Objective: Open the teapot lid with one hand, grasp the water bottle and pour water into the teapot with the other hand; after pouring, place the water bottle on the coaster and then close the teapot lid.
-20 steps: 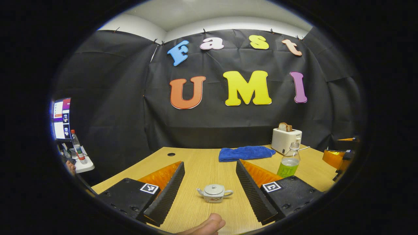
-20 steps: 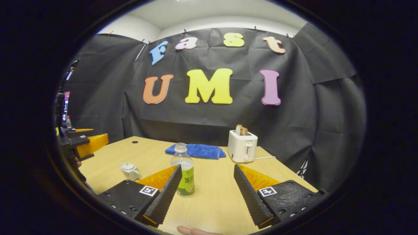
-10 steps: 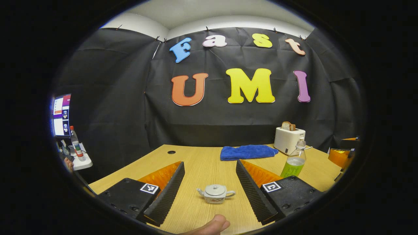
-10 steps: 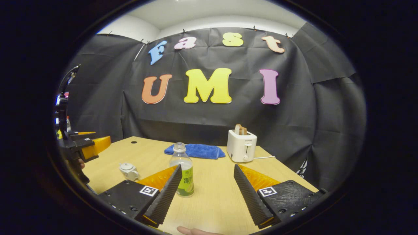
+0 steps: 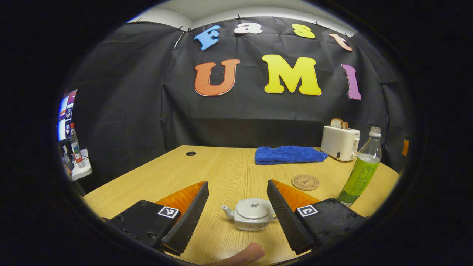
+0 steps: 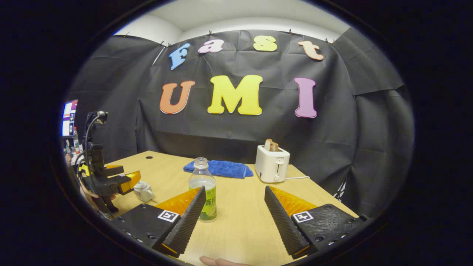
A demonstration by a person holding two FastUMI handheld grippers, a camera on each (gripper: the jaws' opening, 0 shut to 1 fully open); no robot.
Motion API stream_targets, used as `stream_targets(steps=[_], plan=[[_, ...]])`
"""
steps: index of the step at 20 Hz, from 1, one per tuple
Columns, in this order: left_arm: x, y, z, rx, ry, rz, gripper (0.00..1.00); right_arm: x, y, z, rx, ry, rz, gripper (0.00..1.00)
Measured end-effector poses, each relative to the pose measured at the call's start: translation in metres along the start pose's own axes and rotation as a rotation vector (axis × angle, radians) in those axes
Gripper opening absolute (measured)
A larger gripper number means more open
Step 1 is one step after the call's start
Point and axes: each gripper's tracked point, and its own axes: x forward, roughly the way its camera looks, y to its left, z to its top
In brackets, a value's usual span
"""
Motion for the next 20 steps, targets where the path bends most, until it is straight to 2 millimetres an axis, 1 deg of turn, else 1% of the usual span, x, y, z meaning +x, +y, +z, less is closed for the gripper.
stream_targets(steps=[2,3,5,6,7,8,9,10,11,12,13,14,15,17,18,19,20], plan=[[0.002,-0.015,-0.007,-0.018,0.021,-0.045,0.99,0.004,-0.003,-0.004,0.021,0.012,-0.007,0.95],[0.002,-0.019,-0.01,-0.016,0.023,-0.052,0.99,0.007,-0.003,-0.006,0.037,0.023,-0.009,0.95],[0.007,-0.011,-0.015,0.011,0.031,-0.006,0.98,0.01,-0.001,-0.012,0.05,0.044,-0.005,0.96],[0.01,-0.01,-0.016,0.015,0.037,-0.003,0.89,0.009,0.0,-0.012,0.047,0.047,-0.004,0.95],[0.012,-0.012,-0.016,0.009,0.029,-0.009,0.82,0.01,0.001,-0.01,0.04,0.04,-0.004,0.98],[0.015,-0.011,-0.019,0.002,0.039,-0.009,0.75,0.009,0.003,-0.009,0.034,0.033,-0.003,0.96],[0.014,-0.012,-0.019,-0.007,0.032,-0.017,0.71,0.01,0.005,-0.009,0.028,0.031,0.001,0.97],[0.015,-0.016,-0.018,-0.013,0.02,-0.033,0.64,0.011,0.007,-0.011,0.022,0.032,0.006,0.97],[0.017,-0.018,-0.017,-0.007,0.011,-0.043,0.61,0.011,0.009,-0.013,0.016,0.036,0.009,0.95],[0.018,-0.017,-0.017,-0.002,0.011,-0.044,0.46,0.012,0.01,-0.015,0.013,0.039,0.01,0.98],[0.017,-0.016,-0.018,0.003,0.013,-0.037,0.38,0.012,0.011,-0.016,0.011,0.044,0.011,0.96],[0.016,-0.017,-0.016,0.01,0.009,-0.038,0.29,0.013,0.012,-0.018,0.01,0.048,0.012,0.96],[0.017,-0.018,-0.017,0.016,0.009,-0.039,0.27,0.014,0.012,-0.018,0.009,0.051,0.013,0.96],[0.015,-0.022,-0.015,0.027,0.009,-0.057,0.21,0.016,0.013,-0.02,0.007,0.055,0.014,0.96],[0.014,-0.021,-0.014,0.032,0.015,-0.053,0.11,0.015,0.014,-0.02,0.006,0.055,0.015,0.96],[0.013,-0.019,-0.014,0.03,0.022,-0.046,0.07,0.016,0.015,-0.021,0.003,0.057,0.015,0.98],[0.012,-0.018,-0.013,0.026,0.018,-0.043,0.06,0.016,0.015,-0.022,0.002,0.058,0.016,0.96]])
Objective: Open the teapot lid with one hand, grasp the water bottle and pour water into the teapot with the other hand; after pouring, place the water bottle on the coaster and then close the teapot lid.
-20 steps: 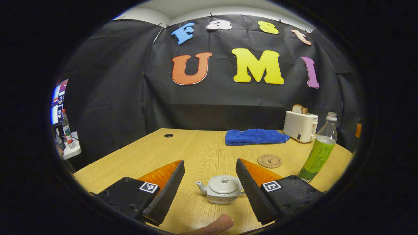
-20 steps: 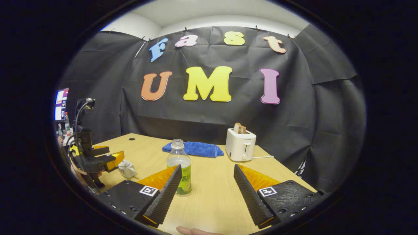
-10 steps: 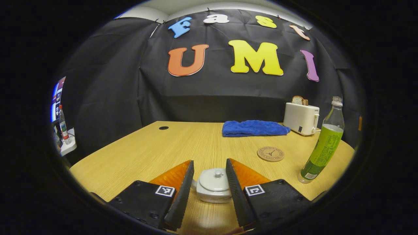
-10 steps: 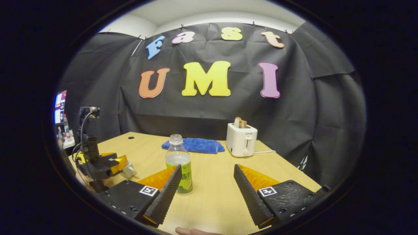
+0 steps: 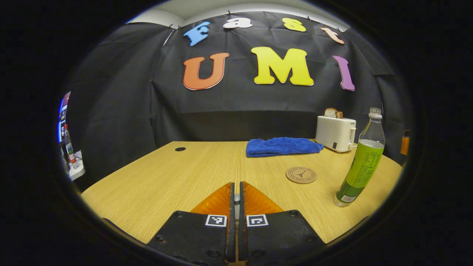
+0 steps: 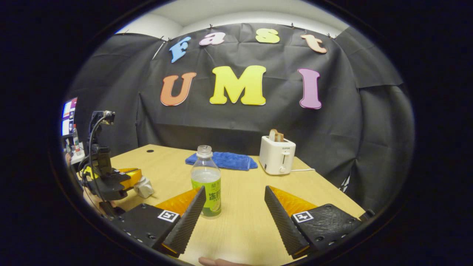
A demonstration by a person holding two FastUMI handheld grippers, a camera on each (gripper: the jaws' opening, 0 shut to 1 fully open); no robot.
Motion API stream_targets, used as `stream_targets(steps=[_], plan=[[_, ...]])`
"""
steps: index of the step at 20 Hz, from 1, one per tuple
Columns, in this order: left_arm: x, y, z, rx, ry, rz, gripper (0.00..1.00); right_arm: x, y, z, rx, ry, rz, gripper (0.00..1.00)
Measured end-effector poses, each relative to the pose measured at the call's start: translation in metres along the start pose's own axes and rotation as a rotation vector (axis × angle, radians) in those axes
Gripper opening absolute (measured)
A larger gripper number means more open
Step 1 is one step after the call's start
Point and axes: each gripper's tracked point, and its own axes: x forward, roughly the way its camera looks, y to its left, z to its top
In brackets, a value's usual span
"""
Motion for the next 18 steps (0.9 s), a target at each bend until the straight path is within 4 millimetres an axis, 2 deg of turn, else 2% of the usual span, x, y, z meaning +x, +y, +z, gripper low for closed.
stream_targets(steps=[3,8,12,14,18], plan=[[-0.002,0.0,0.002,-0.02,-0.001,-0.006,0.05,0.004,0.004,-0.005,-0.005,0.013,0.005,0.96],[-0.013,0.001,0.023,-0.023,-0.045,-0.022,0.04,0.009,0.013,-0.014,-0.016,0.031,0.017,0.97],[-0.025,0.008,0.036,-0.088,-0.065,-0.024,0.04,0.016,0.03,-0.02,-0.001,0.031,0.077,0.95],[-0.031,0.001,0.03,-0.107,-0.026,-0.072,0.03,0.023,0.037,-0.026,0.014,0.037,0.102,0.98],[-0.044,0.024,0.039,-0.084,-0.004,-0.049,0.04,0.043,0.048,-0.04,0.036,0.031,0.12,0.96]])
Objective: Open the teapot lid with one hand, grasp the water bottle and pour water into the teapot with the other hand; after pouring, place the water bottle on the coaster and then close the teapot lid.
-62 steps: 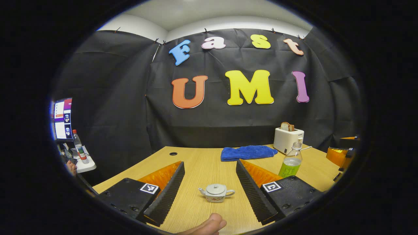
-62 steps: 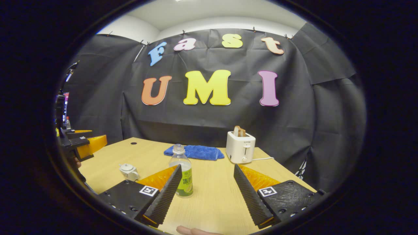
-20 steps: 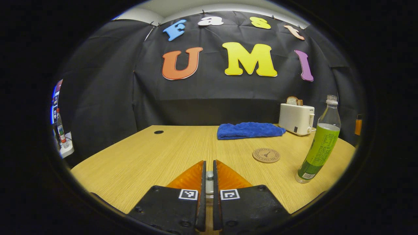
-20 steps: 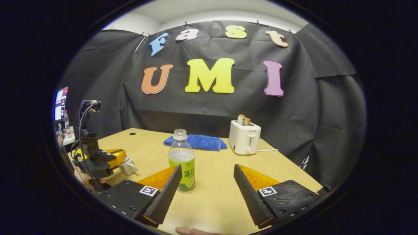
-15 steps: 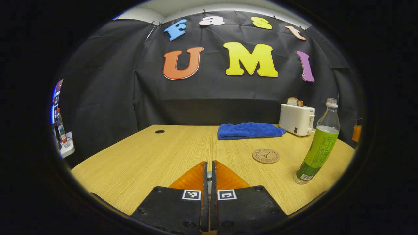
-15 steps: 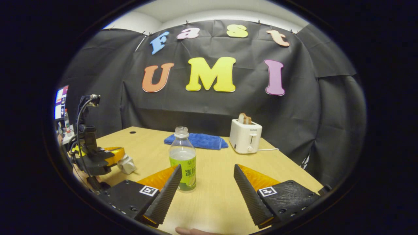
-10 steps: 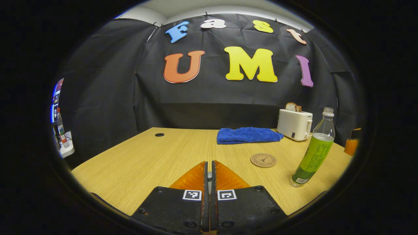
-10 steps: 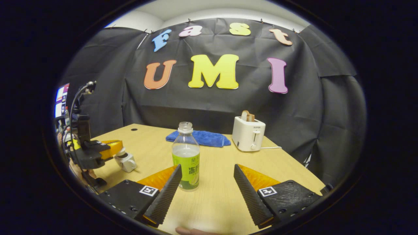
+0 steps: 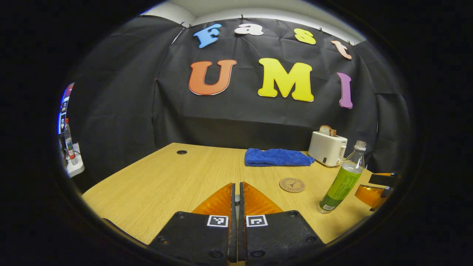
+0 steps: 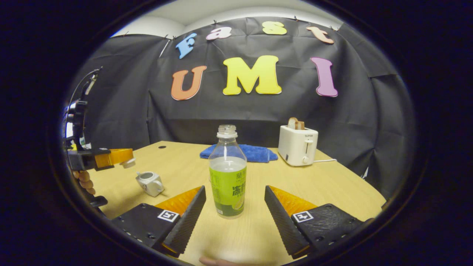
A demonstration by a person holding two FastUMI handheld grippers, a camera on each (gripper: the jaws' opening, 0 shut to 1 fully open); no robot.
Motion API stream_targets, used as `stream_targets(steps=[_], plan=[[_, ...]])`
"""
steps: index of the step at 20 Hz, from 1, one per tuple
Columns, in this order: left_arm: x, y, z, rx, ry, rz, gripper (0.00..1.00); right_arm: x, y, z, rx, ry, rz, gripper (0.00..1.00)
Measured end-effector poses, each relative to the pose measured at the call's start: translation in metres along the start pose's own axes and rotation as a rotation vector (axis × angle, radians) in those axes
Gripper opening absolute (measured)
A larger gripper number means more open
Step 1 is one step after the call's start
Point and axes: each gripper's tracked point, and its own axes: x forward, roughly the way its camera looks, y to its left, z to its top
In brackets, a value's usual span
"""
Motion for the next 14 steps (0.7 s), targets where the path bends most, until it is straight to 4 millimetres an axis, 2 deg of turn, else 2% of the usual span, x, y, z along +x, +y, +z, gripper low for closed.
stream_targets(steps=[3,5,6,11,12,13,14], plan=[[-0.018,0.003,0.016,-0.025,0.001,-0.02,0.04,0.019,0.01,-0.012,-0.004,0.007,0.021,0.96],[-0.03,0.003,0.026,-0.023,-0.012,-0.033,0.04,0.03,0.011,-0.007,0.003,-0.019,0.02,0.98],[-0.036,0.002,0.031,-0.014,-0.023,-0.041,0.04,0.036,0.007,-0.005,0.002,-0.028,0.004,0.95],[-0.06,0.002,0.033,0.006,-0.024,-0.058,0.04,0.063,0.014,-0.006,-0.024,0.013,0.002,0.96],[-0.063,0.0,0.034,0.007,-0.026,-0.072,0.04,0.064,0.012,-0.006,-0.026,0.011,-0.012,0.84],[-0.067,-0.003,0.034,0.0,-0.025,-0.09,0.04,0.062,0.014,-0.005,-0.016,0.013,-0.008,0.76],[-0.07,-0.004,0.036,-0.001,-0.03,-0.098,0.04,0.06,0.022,-0.006,-0.015,0.021,0.014,0.74]])
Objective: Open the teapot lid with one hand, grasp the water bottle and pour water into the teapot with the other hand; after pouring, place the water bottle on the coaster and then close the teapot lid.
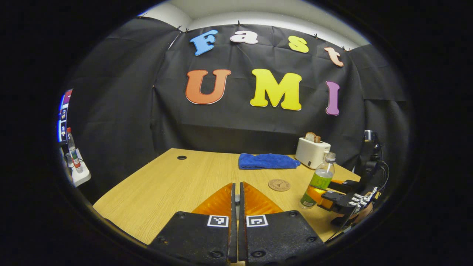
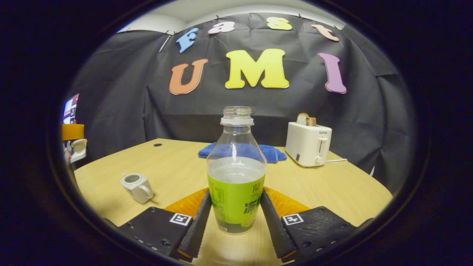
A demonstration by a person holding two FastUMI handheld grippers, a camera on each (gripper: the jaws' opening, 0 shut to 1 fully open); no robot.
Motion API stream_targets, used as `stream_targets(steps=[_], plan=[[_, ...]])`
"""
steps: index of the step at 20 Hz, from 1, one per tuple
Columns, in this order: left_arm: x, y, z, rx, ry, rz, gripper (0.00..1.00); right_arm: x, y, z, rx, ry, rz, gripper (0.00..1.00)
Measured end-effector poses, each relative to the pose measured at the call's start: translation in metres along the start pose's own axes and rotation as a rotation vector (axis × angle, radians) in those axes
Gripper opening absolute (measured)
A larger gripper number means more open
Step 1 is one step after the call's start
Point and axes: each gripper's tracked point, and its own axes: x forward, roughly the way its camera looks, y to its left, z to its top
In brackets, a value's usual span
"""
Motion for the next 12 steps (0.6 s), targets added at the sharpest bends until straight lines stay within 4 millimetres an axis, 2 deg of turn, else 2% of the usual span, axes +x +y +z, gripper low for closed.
stream_targets(steps=[2,5,12], plan=[[-0.003,0.005,0.007,0.009,-0.019,-0.006,0.04,-0.007,0.011,0.005,-0.042,0.012,0.017,0.72],[-0.007,0.012,0.007,0.012,-0.015,-0.012,0.04,-0.012,0.019,0.013,-0.184,0.036,-0.019,0.72],[-0.006,0.038,0.003,0.015,-0.003,0.002,0.04,0.013,0.05,0.005,-0.572,0.166,-0.061,0.72]])
